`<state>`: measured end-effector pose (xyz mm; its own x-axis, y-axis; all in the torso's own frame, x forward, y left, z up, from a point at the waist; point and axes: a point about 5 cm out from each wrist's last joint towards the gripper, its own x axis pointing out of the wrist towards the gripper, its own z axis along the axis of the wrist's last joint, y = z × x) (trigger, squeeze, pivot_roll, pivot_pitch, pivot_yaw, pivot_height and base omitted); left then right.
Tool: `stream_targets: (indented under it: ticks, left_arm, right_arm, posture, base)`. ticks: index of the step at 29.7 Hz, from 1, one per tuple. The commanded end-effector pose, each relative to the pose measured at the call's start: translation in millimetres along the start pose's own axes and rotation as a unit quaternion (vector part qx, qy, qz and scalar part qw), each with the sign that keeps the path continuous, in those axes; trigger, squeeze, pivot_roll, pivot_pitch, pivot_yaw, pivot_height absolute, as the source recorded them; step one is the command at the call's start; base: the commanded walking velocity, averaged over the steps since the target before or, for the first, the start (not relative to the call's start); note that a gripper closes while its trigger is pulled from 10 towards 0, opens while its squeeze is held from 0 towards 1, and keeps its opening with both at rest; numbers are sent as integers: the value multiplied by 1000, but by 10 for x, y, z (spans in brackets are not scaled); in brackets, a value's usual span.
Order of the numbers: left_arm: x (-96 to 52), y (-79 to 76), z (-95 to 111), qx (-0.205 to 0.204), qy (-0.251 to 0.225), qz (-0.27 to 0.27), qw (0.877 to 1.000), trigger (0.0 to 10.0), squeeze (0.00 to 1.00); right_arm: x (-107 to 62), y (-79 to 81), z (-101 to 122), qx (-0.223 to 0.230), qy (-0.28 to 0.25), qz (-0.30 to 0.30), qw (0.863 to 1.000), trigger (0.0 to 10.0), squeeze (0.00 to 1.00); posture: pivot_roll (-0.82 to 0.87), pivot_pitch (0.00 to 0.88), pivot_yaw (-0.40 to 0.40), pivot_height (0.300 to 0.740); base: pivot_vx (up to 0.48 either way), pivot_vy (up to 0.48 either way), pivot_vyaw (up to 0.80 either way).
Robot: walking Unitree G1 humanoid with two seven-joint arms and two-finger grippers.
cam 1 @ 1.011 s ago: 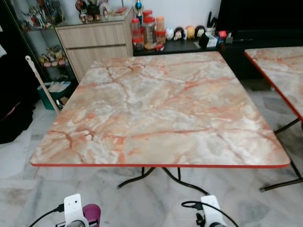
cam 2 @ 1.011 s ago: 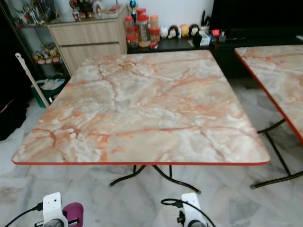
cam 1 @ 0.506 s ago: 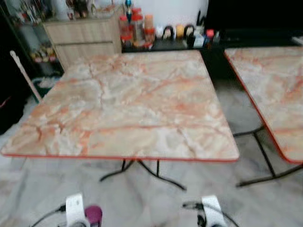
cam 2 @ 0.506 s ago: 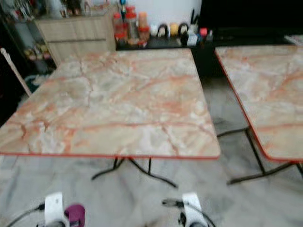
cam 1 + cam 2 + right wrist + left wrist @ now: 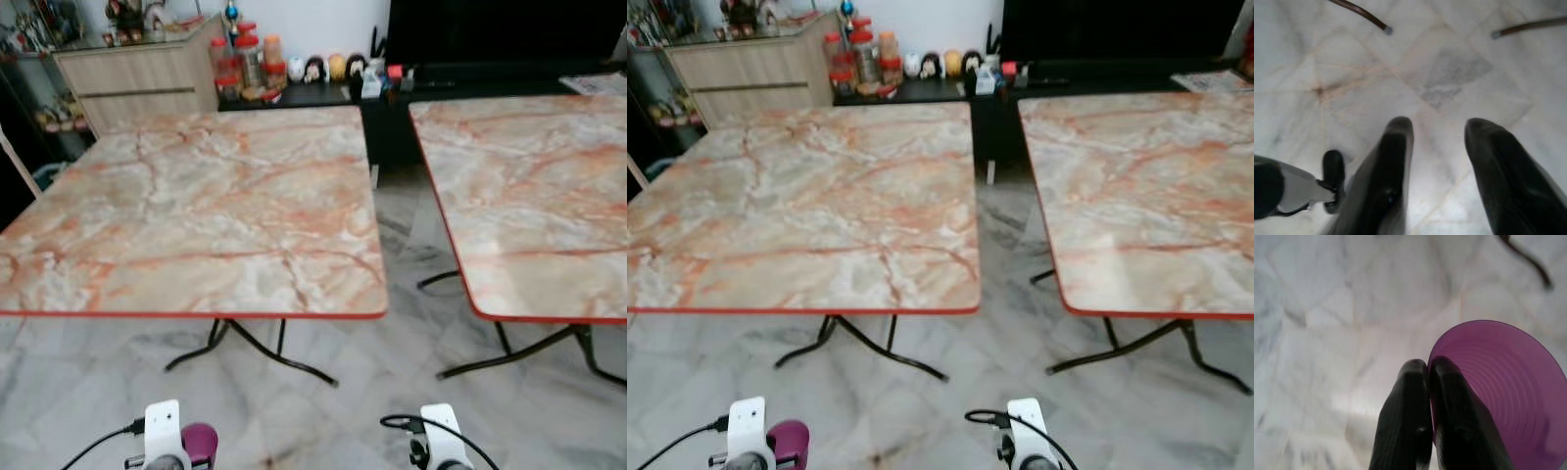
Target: Setting the table
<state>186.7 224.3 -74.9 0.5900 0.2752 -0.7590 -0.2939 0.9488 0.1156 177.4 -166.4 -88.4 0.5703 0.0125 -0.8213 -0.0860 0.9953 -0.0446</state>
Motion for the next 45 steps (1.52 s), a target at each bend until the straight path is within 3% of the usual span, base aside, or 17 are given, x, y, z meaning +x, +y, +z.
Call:
stream_targets:
  ticks: [1,37,45]
  left_arm:
    - [10,-3,53,4,-7,-1,1000,10000,0]
    - [11,-30,66,12,-11,-18,1000,10000,0]
    - [4,-101,60,-7,-13,-45,999,10000,0]
  right_arm:
    - [2,-13,12,3,0,0,1000,10000,0]
    - [-5,-24,-9,10,-4,-9,1000,10000,0]
    - [-7,-29,-17,11,-3,-10,1000,10000,0]
  posture:
    - [-164,0,78,740]
    - [-179,0,90,740]
    - [-175,0,88,740]
  base:
    - [0,-461,-750]
    - [0,-461,-24]
    - [0,-45,0]
